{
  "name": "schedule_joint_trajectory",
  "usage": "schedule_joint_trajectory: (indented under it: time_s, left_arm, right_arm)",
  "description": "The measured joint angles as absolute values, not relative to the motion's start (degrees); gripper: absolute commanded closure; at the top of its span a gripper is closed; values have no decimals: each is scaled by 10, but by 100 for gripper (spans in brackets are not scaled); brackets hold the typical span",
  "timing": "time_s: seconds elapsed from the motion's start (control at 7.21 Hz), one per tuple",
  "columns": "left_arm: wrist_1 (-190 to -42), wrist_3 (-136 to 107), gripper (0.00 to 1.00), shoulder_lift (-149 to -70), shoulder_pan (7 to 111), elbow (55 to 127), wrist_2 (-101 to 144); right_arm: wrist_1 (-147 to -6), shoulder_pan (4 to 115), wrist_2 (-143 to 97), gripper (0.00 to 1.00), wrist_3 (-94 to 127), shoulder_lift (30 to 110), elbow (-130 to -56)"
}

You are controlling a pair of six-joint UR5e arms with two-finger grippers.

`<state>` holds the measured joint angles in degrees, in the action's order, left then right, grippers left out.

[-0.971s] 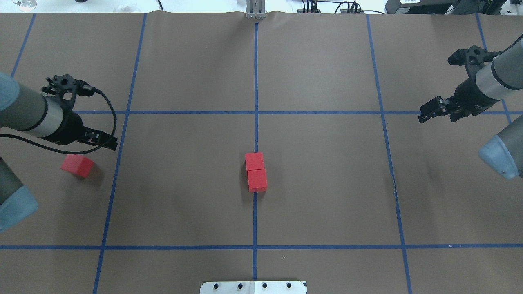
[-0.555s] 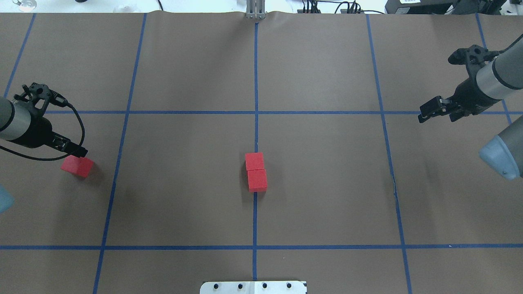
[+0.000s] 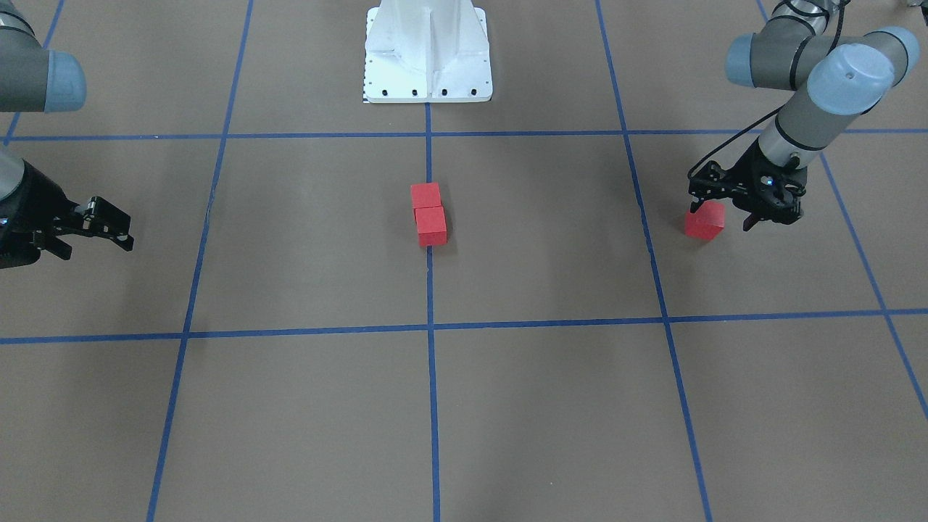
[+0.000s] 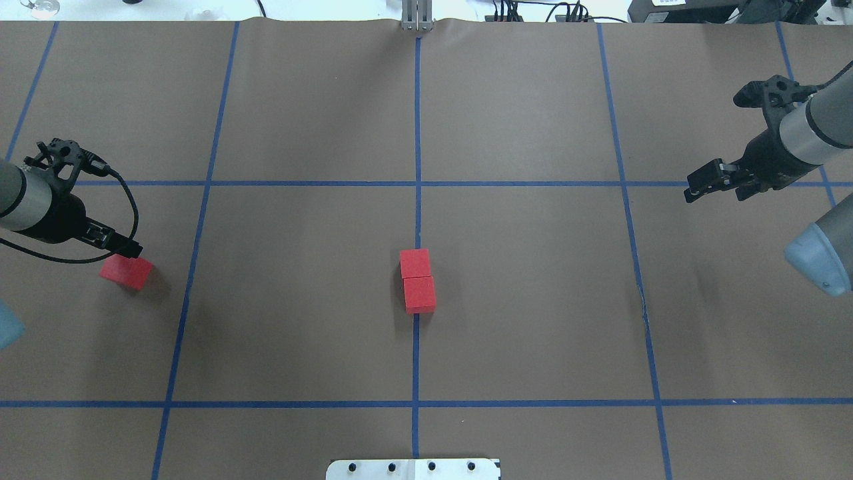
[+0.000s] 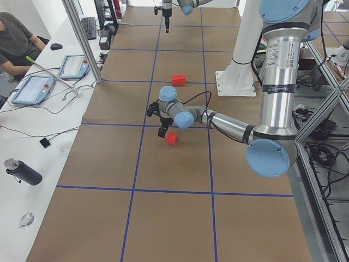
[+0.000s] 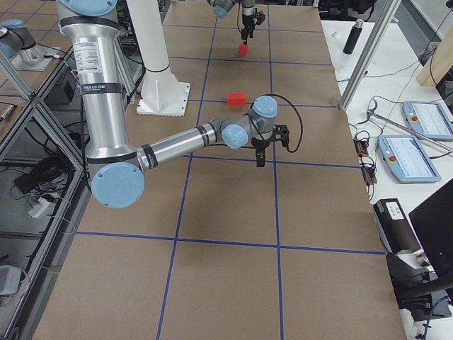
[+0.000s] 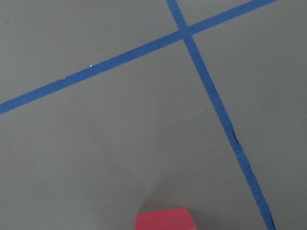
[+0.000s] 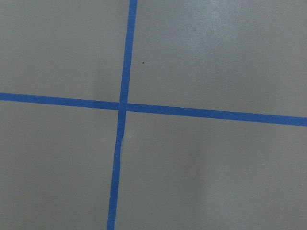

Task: Form red blocks into L shape at center
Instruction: 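Lower the left gripper onto the red cube and grasp it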

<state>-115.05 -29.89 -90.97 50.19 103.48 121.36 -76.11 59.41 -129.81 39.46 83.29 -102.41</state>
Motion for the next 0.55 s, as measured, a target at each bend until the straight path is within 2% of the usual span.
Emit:
schedule_joint_trajectory:
  time_s: [0.55]
  left_arm:
    - [-1148, -301, 0, -916, 500, 1021, 1199]
  right_arm:
    - [-761, 594, -1298, 0, 395, 833, -1024]
